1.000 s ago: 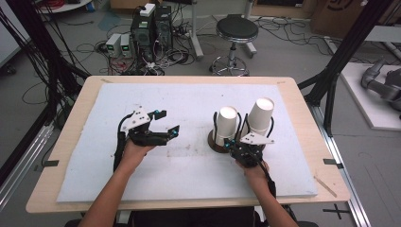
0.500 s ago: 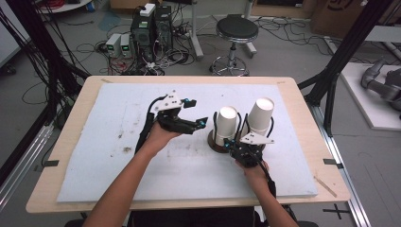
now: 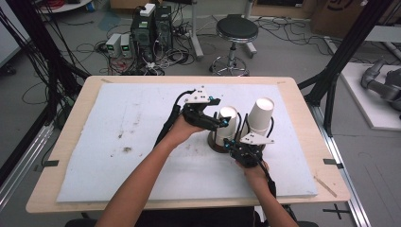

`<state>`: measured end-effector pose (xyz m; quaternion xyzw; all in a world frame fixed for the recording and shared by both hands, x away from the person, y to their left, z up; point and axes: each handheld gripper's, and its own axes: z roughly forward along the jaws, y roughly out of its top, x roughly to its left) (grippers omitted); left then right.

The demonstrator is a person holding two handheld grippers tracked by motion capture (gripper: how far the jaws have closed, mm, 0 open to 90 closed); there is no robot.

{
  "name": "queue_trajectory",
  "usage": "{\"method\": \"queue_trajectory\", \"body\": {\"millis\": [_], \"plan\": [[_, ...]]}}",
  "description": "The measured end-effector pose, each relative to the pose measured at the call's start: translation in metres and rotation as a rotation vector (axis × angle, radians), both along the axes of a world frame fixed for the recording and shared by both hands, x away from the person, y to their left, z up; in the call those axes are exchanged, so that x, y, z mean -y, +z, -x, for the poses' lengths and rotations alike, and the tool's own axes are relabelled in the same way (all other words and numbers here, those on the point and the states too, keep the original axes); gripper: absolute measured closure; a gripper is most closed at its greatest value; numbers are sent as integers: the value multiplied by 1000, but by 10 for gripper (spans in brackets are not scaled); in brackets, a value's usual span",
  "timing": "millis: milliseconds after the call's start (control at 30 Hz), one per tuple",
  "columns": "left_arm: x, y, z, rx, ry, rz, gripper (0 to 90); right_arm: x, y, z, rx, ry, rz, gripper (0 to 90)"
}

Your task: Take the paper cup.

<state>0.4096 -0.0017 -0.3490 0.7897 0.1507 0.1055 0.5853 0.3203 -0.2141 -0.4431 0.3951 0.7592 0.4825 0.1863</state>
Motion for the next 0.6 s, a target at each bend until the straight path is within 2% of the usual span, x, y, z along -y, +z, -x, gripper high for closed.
{"method": "queue_trajectory", "body": {"millis": [167, 400, 533, 600], "plan": [[10, -4, -2, -7, -4, -19, 196, 0, 0, 0, 0, 2, -1, 900], [15, -9, -4, -8, -3, -47, 201, 1, 0, 0, -8, -1, -2, 900], [17, -9, -4, 0, 0, -55, 244, 1, 0, 0, -6, 1, -2, 900], [17, -9, -4, 19, -1, -66, 314, 1, 0, 0, -8, 1, -3, 900]]}}
